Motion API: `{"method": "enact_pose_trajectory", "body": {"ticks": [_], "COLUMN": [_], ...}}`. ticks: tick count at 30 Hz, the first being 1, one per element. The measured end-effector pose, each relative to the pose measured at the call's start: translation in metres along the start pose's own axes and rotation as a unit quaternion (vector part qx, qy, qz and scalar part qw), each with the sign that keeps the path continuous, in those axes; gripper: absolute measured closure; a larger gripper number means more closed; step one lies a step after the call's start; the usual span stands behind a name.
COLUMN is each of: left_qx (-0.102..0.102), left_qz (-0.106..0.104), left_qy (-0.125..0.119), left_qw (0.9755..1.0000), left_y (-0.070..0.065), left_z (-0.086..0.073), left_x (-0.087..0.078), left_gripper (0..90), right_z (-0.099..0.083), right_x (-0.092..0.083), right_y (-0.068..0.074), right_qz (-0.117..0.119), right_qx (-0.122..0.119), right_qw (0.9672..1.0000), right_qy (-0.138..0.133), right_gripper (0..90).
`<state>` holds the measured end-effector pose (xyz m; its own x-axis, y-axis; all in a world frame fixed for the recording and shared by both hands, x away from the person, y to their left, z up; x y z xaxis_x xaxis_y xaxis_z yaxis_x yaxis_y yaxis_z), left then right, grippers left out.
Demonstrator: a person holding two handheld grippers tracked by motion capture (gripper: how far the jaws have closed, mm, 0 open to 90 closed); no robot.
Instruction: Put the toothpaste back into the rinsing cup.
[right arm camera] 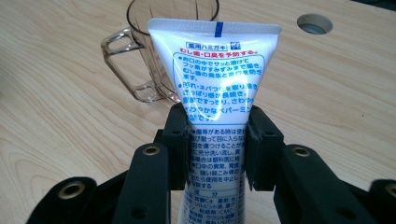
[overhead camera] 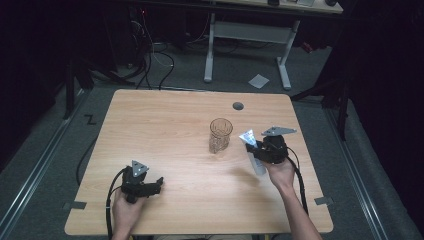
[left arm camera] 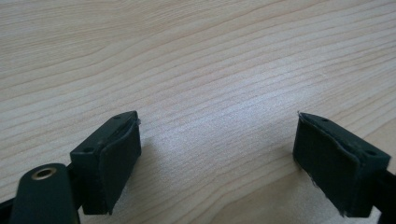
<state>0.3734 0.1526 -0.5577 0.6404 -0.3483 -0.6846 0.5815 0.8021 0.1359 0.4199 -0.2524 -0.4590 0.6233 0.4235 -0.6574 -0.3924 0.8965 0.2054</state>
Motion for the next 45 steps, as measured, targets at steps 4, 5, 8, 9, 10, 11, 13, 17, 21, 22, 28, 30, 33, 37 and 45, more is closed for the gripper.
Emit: {"method": "enact_pose_trajectory", "body": {"ticks": [4,5,8,9,10,11,13,17,21,22,28,30,33,37,45], "left_qx": [0.0,0.0,0.0,0.0,0.0,0.0,0.0,0.0,0.0,0.0,0.0,0.0,0.0,0.0,0.0], "left_qz": [0.0,0.0,0.0,0.0,0.0,0.0,0.0,0.0,0.0,0.0,0.0,0.0,0.0,0.0,0.0], "left_qy": [0.0,0.0,0.0,0.0,0.0,0.0,0.0,0.0,0.0,0.0,0.0,0.0,0.0,0.0,0.0], "left_qw": [1.0,1.0,1.0,1.0,1.0,1.0,1.0,1.0,1.0,1.0,1.0,1.0,1.0,1.0,1.0], "left_y": [0.0,0.0,0.0,0.0,0.0,0.0,0.0,0.0,0.0,0.0,0.0,0.0,0.0,0.0,0.0], "left_z": [0.0,0.0,0.0,0.0,0.0,0.0,0.0,0.0,0.0,0.0,0.0,0.0,0.0,0.0,0.0], "left_x": [0.0,0.0,0.0,0.0,0.0,0.0,0.0,0.0,0.0,0.0,0.0,0.0,0.0,0.0,0.0], "left_gripper": [15.4,15.4,15.4,15.4,15.4,15.4,15.4,15.4,15.4,15.4,15.4,15.4,15.4,15.4,15.4], "right_z": [0.002,0.002,0.003,0.004,0.004,0.005,0.006,0.011,0.016,0.018,0.024,0.026,0.029,0.033,0.046], "right_x": [-0.002,-0.002,-0.003,-0.003,-0.004,-0.004,-0.005,-0.007,-0.011,-0.011,-0.011,-0.011,-0.013,-0.013,-0.014], "right_y": [0.003,0.004,0.007,0.008,0.008,0.009,0.01,0.016,0.022,0.023,0.029,0.031,0.033,0.036,0.046], "right_qz": [0.009,0.01,0.014,0.015,0.016,0.018,0.022,0.026,0.033,0.036,0.044,0.051,0.063,0.07,0.076], "right_qx": [0.0,0.001,-0.003,-0.002,-0.002,-0.003,-0.004,-0.01,-0.014,-0.014,-0.017,-0.016,-0.012,-0.014,-0.023], "right_qw": [0.9999,0.9999,0.9998,0.9998,0.9997,0.9997,0.9996,0.9993,0.9988,0.9986,0.998,0.9976,0.9967,0.9957,0.9945], "right_qy": [-0.007,-0.009,-0.013,-0.014,-0.015,-0.016,-0.02,-0.025,-0.034,-0.037,-0.042,-0.044,-0.05,-0.058,-0.068], "right_gripper": [65.9,65.9,65.9,65.9,65.9,65.9,65.9,65.9,65.8,65.8,65.8,65.7,65.7,65.6,65.6]}}
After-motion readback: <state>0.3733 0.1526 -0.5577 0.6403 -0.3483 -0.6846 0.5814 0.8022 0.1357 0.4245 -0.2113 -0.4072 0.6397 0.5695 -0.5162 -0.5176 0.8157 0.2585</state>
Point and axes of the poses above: each handheld gripper's, and its own axes: x roughly forward along the jaws, z roughly out of its top, y roughly to its left, the point moved 3 cm from there along x, roughly forward along the jaws, and after that the axes turned 12 degrees about x, right-handed, at the moved point
